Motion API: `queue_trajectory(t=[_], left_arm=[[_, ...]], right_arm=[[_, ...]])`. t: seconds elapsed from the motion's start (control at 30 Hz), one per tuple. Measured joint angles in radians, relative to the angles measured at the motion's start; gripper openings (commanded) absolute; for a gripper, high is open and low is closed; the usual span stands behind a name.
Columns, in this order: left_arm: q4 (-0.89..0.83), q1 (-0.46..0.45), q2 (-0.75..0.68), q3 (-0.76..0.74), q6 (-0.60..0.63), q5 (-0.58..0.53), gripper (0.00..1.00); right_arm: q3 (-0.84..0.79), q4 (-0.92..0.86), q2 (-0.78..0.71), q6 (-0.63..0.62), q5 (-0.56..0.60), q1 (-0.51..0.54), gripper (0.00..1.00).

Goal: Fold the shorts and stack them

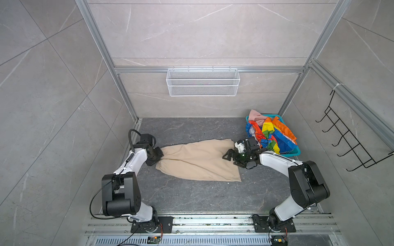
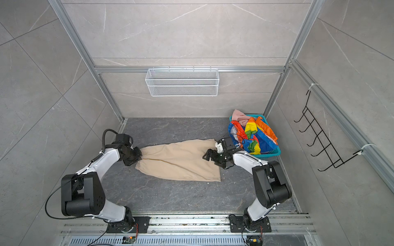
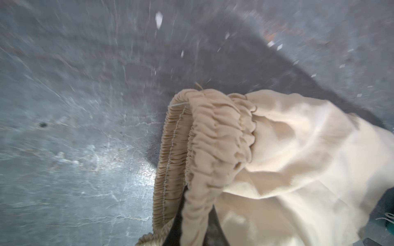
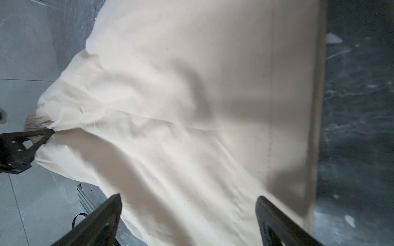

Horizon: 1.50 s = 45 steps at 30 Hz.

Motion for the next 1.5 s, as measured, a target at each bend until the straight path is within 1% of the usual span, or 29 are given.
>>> queue_trajectory(t=[0.1, 0.23, 0.5, 0.6, 0.73, 0.8, 0.9, 1.07, 1.23, 1.37, 1.5], left_arm=[[-0.043, -0.005, -0.014, 0.051, 0.026, -0.016, 0.00], [-0.124, -0.037, -0.014, 0.118, 0.058, -0.066, 0.00], [-0.256, -0.193, -0.014, 0.312, 0.101, -0.173, 0.00], [-0.285, -0.231, -0.014, 0.350, 0.108, -0.186, 0.00], [-0.311, -0.235, -0.007, 0.366, 0.109, -0.190, 0.00], [-0.323, -0.235, -0.004, 0.366, 0.109, -0.189, 0.00], [-0.331, -0.234, -0.002, 0.366, 0.109, -0.185, 0.00], [-0.336, -0.234, -0.003, 0.364, 0.109, -0.179, 0.00], [-0.328, -0.234, -0.012, 0.322, 0.109, -0.156, 0.00], [-0.329, -0.232, -0.012, 0.307, 0.109, -0.152, 0.00], [-0.336, -0.226, -0.012, 0.310, 0.112, -0.161, 0.00]], right_arm=[[-0.005, 0.000, -0.001, 0.000, 0.000, -0.001, 0.99], [-0.014, 0.000, -0.001, 0.002, 0.001, -0.001, 0.99], [-0.039, 0.034, -0.005, 0.081, 0.005, 0.013, 0.99], [-0.040, 0.045, -0.040, 0.136, 0.032, 0.085, 0.99], [-0.040, 0.117, -0.082, 0.231, 0.050, 0.247, 0.99], [-0.039, 0.187, -0.076, 0.298, 0.059, 0.336, 0.99], [-0.016, 0.276, -0.025, 0.388, 0.078, 0.429, 0.99], [0.068, 0.437, 0.135, 0.533, 0.113, 0.523, 0.99], [0.153, 0.524, 0.273, 0.612, 0.150, 0.605, 0.99], [0.145, 0.592, 0.345, 0.663, 0.163, 0.673, 0.99], [0.112, 0.676, 0.356, 0.695, 0.150, 0.704, 0.99]])
